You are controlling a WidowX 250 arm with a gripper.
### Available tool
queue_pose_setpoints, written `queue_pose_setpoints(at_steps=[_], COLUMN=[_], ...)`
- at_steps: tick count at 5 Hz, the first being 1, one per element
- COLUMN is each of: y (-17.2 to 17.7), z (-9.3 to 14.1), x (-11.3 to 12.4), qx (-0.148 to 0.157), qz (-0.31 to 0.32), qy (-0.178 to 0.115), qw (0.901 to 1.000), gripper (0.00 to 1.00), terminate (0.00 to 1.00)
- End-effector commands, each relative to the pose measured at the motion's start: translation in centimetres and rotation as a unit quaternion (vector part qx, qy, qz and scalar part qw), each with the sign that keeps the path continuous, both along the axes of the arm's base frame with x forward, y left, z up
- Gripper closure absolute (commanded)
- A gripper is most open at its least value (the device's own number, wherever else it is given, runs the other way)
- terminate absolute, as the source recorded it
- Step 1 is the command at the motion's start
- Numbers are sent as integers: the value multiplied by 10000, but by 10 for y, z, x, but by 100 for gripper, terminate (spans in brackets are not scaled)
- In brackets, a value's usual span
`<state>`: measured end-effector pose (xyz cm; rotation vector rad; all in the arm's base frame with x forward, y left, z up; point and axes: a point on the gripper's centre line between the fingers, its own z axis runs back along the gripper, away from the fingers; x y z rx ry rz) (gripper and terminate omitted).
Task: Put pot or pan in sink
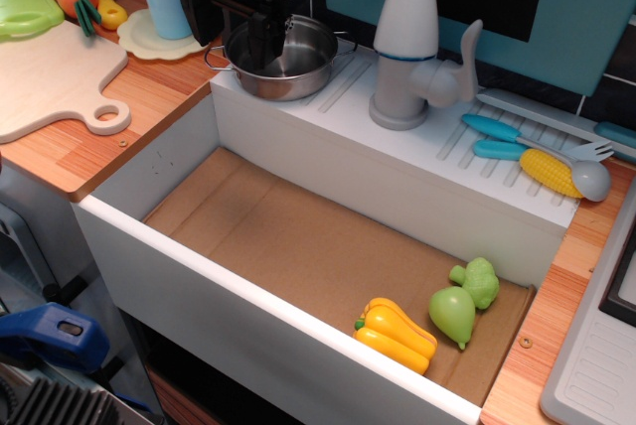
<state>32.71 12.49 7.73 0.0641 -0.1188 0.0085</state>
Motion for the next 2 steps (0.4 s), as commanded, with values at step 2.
queue_pose_setpoints(at_steps=[2], y=[0], z=[4], x=[5], qx=[271], qz=[-1158], qy=[-326], qw=[9924], gripper=[0], terminate=[0])
